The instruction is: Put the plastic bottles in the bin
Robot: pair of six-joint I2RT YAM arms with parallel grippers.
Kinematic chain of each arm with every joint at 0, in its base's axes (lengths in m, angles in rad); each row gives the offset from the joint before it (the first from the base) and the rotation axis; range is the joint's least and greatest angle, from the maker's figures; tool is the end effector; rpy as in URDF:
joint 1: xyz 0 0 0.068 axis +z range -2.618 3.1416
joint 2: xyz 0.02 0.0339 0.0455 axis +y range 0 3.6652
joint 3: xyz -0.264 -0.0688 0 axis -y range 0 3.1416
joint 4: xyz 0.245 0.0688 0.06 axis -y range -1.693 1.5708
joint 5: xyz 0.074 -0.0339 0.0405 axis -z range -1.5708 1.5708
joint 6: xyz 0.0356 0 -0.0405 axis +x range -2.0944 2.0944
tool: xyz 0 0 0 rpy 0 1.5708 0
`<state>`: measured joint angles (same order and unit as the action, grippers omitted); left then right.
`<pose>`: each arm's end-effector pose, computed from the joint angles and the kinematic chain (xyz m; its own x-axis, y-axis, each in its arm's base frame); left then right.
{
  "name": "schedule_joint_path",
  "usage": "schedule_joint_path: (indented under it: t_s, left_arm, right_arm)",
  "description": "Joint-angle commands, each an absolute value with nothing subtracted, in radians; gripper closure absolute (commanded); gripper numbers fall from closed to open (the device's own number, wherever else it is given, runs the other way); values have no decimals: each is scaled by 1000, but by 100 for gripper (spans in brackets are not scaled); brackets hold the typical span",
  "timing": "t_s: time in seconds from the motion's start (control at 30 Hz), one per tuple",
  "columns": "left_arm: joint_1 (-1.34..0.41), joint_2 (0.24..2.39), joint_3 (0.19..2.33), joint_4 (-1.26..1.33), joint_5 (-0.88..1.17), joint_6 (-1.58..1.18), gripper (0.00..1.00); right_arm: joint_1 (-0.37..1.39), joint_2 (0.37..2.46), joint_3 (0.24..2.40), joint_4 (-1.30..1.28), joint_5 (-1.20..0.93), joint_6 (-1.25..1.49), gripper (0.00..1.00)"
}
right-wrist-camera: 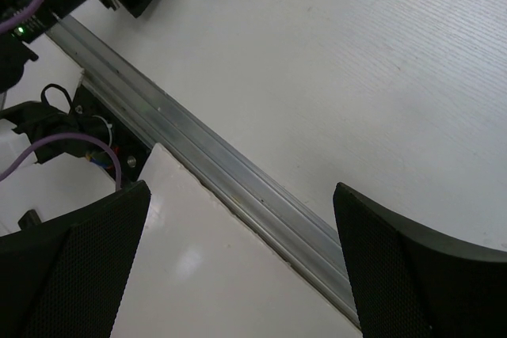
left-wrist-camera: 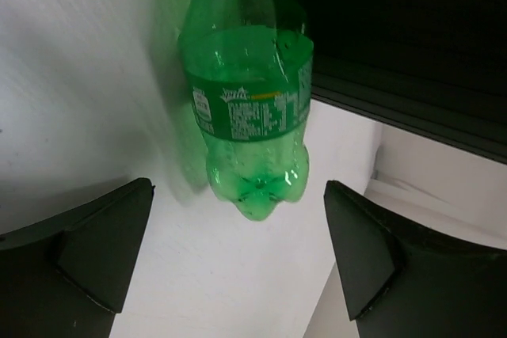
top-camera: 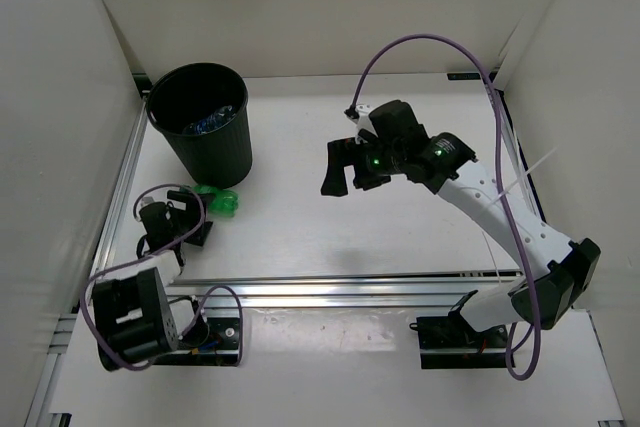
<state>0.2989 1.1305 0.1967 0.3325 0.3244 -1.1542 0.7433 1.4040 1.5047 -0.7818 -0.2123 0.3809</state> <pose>0.1852 0.0452 0.1301 -0.1932 -0.9665 -0.1688 -0.5057 0.2455 -0.8270 0.2146 0.2075 0.3897 -0.7211 -0.1692 -0.6719 -0.5537 0.7237 0.4120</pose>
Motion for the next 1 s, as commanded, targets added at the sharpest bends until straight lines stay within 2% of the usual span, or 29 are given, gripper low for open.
schedule_joint_path:
  t_s: [0.0,0.27,0.6,0.8,0.87,0.9,0.97]
  left_arm:
    - [304,1210,305,399,370,-1068,0]
    - [304,1334,351,362,256,-1071,0]
    - [295,1454,428,313,247,-1071,3]
    - [304,1563,488,275,325,-1080,17]
    - [304,1563,488,275,334,-1080,22]
    - [304,1563,488,275,334,-1080,29]
    - [304,1554,488,243,313,-1071,32]
  right_arm:
    - [741,1390,1480,-761,-218,357,0]
    - [677,1390,1422,-761,-238,379,0]
    - [634,1419,1413,-752,-250,379,0]
    - [623,1440,1422,-742,-259,388,0]
    - [614,1440,1422,-742,-259,388,0]
    - [604,1440,1422,-742,-259,388,0]
    - [604,1440,1422,-742,-259,388,0]
